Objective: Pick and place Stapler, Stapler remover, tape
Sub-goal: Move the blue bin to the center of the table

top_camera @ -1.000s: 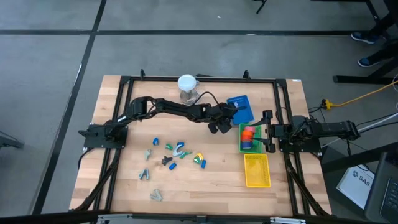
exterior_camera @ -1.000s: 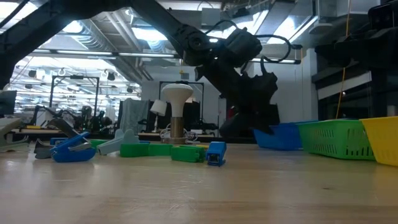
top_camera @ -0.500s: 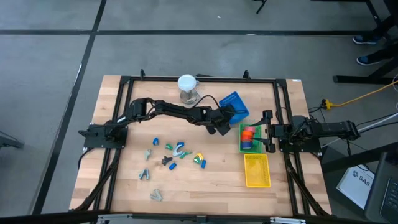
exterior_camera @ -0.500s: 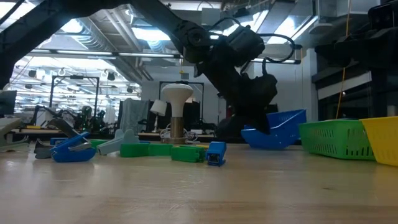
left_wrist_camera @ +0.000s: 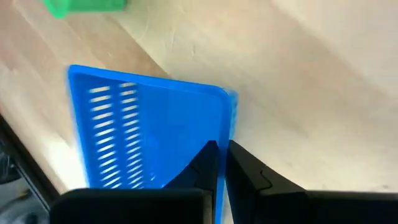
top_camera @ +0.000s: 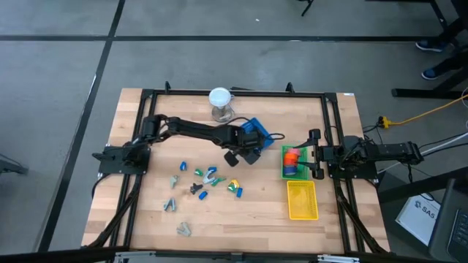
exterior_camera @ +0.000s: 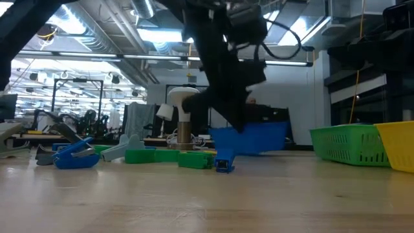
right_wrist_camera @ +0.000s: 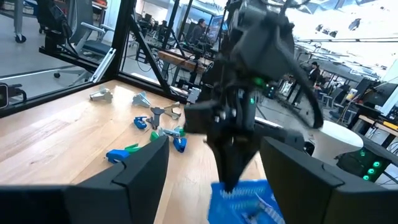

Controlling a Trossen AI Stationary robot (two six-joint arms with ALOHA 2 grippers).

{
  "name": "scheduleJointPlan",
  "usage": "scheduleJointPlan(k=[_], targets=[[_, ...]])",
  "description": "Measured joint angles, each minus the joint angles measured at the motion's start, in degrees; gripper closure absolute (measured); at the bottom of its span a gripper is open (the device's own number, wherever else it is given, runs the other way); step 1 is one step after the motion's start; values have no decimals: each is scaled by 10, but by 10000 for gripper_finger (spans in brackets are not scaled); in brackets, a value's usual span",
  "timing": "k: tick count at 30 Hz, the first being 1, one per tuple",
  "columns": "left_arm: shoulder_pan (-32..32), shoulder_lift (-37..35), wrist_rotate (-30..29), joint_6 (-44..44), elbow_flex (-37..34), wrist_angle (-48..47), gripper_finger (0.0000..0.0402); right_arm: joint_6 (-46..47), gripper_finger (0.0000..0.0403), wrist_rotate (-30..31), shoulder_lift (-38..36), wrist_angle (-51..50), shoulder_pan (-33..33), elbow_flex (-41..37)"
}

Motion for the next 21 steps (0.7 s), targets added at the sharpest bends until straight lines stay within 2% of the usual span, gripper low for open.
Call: scheduleJointPlan(k=[4, 11, 15, 21], targets=[[0, -15, 9, -42, 0, -24, 380, 0, 143, 0, 0, 0, 0, 0], [2, -16, 56, -117, -3, -127, 366, 0, 143, 0, 0, 0, 0, 0], [-1, -16, 66, -156, -12, -133, 365, 0, 143, 0, 0, 0, 0, 0], [-13, -17, 69, -161, -11, -139, 347, 0, 143, 0, 0, 0, 0, 0]])
